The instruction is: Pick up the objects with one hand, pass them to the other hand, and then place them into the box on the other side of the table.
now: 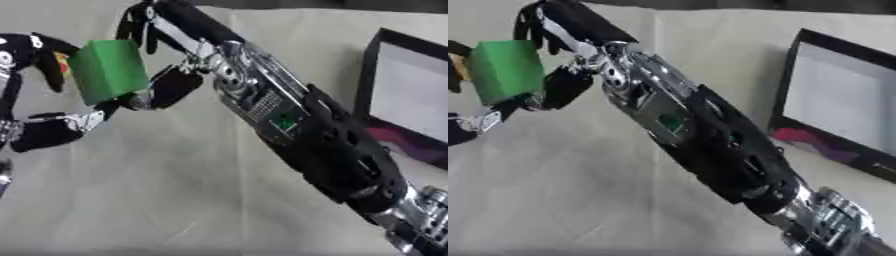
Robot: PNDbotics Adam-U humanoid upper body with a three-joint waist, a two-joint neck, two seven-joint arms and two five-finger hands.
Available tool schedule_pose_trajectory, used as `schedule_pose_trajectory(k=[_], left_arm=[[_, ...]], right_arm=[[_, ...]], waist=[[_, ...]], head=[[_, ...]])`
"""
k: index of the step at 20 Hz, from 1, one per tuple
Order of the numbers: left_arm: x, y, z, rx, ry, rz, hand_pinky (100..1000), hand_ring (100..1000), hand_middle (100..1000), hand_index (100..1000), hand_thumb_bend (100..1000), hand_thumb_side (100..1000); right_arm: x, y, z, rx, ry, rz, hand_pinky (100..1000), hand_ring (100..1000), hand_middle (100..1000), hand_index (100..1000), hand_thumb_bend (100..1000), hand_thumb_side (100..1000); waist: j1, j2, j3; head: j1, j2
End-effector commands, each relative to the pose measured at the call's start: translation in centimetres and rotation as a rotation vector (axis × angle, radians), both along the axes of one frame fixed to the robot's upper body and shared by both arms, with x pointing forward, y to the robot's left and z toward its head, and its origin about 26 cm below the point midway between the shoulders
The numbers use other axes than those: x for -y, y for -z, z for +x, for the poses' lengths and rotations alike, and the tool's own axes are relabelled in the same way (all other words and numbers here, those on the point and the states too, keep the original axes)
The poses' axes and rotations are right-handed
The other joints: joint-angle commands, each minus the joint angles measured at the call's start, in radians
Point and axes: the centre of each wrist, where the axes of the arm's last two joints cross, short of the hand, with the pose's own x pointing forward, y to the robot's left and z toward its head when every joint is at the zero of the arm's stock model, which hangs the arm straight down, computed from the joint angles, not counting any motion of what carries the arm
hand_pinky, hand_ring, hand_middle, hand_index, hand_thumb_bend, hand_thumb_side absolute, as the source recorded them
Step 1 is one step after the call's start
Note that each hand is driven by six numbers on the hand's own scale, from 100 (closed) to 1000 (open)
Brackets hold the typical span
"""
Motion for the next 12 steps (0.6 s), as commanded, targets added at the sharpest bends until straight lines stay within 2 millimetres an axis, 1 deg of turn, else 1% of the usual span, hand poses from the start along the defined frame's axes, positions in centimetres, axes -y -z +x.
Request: schedule_pose_trajectory(k=[1,2,4,6,8,9,10,12], left_arm=[[0.46,-0.58,-0.28,0.018,0.035,-0.004,493,330,326,408,594,100],[0.39,-0.51,-0.25,0.014,0.032,-0.001,500,340,337,419,598,100],[0.26,-0.4,-0.19,0.003,0.025,0.006,495,338,336,418,597,100],[0.2,-0.38,-0.14,-0.006,0.023,0.01,497,340,337,418,597,100],[0.15,-0.37,-0.09,-0.019,0.021,0.022,535,394,392,468,645,100],[0.11,-0.36,-0.08,-0.027,0.021,0.032,539,399,397,474,649,100],[0.04,-0.35,-0.06,-0.035,0.018,0.04,566,431,426,506,669,100],[-0.08,-0.33,-0.05,-0.046,0.012,0.044,596,468,461,545,712,100]], right_arm=[[-0.22,-0.77,-0.39,0.022,-0.041,0.037,769,467,293,405,679,100],[-0.13,-0.77,-0.35,0.021,-0.051,0.051,762,450,266,376,676,100],[0.0,-0.76,-0.25,0.021,-0.07,0.078,755,438,256,365,676,100],[0.06,-0.76,-0.19,0.022,-0.088,0.099,752,417,225,334,676,100],[0.08,-0.78,-0.24,0.029,-0.104,0.106,751,410,217,321,676,100],[0.1,-0.8,-0.28,0.032,-0.112,0.107,751,409,216,320,676,100],[0.15,-0.8,-0.29,0.033,-0.117,0.105,748,401,209,314,676,100],[0.25,-0.71,-0.23,0.03,-0.118,0.097,744,395,209,311,679,100]], waist=[[0.006,-0.015,0.001],[0.006,-0.015,0.001],[0.007,-0.015,0.001],[0.007,-0.014,0.001],[0.007,-0.015,0.001],[0.007,-0.015,0.0],[0.006,-0.015,0.0],[0.006,-0.015,0.001]], head=[[0.001,0.0],[0.001,0.0],[0.0,0.001],[0.0,0.001],[0.0,0.002],[0.001,0.002],[0.002,0.003],[0.002,0.003]])
